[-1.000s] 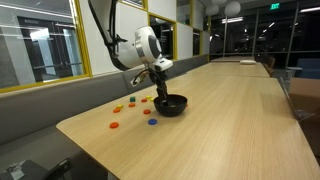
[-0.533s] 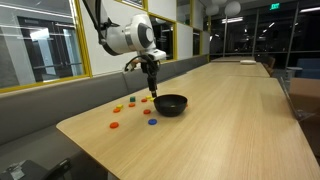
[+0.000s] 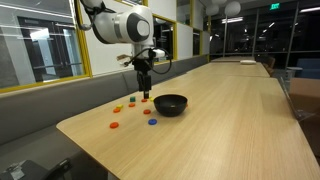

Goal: Put three orange rings and one blue ring inside the black bowl

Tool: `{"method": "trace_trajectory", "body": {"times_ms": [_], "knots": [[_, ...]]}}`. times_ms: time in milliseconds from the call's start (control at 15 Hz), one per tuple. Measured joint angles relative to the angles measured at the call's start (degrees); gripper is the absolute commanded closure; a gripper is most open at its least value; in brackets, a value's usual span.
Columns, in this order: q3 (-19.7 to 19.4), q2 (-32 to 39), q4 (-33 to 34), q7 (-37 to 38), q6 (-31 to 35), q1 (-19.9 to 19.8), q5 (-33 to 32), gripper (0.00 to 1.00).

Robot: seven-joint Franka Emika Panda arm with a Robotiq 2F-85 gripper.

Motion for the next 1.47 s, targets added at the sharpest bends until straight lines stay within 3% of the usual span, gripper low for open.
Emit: {"method": "trace_trajectory", "body": {"times_ms": [200, 467, 800, 1467], "knots": [[-1.62, 0.20, -2.69, -9.18, 0.30, -0.85, 0.43, 0.00], [-4.27, 1.08, -5.11, -15.20, 1.33, -0.94, 0.19, 0.00], [-6.87, 2.65, -7.18, -13.86, 6.38, 0.68, -4.39, 0.00], [-8.97, 7.55, -7.96, -4.01, 12.53, 5.33, -4.79, 0.00]]}}
